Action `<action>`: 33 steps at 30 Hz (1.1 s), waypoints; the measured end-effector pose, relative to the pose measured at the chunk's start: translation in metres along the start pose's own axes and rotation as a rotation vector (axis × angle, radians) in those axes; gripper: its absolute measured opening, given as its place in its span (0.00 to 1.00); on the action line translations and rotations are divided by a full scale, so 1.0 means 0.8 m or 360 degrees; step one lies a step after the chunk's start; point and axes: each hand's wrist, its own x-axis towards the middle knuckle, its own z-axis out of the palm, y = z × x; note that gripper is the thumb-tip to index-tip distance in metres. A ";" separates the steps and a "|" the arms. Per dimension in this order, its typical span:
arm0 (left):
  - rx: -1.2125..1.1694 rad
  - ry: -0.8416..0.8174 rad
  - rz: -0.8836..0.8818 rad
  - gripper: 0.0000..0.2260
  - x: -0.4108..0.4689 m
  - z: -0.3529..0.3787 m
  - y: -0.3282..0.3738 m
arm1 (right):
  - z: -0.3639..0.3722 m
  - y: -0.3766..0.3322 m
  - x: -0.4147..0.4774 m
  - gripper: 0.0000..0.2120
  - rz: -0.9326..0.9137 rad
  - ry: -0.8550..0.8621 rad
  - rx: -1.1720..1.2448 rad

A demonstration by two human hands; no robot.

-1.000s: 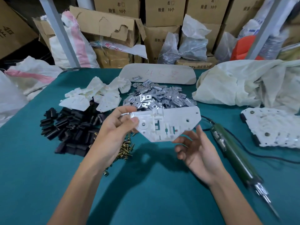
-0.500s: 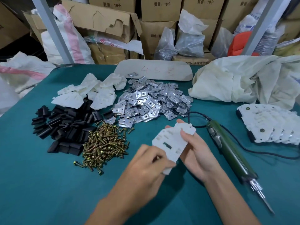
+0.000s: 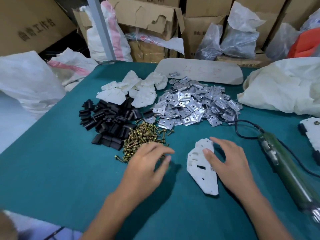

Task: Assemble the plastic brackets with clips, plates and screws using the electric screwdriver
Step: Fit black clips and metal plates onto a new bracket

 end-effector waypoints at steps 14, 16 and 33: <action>0.0808 -0.0049 -0.1037 0.26 0.047 -0.056 -0.130 | 0.000 0.005 0.000 0.08 -0.0040 0.0054 0.0218; 0.0723 -0.0086 -0.1006 0.21 0.054 -0.060 -0.129 | 0.001 0.005 0.001 0.07 -0.0046 0.0064 0.0215; 0.0636 -0.0303 -0.0851 0.12 0.055 -0.065 -0.130 | 0.005 0.015 -0.002 0.05 -0.0029 0.0151 0.0194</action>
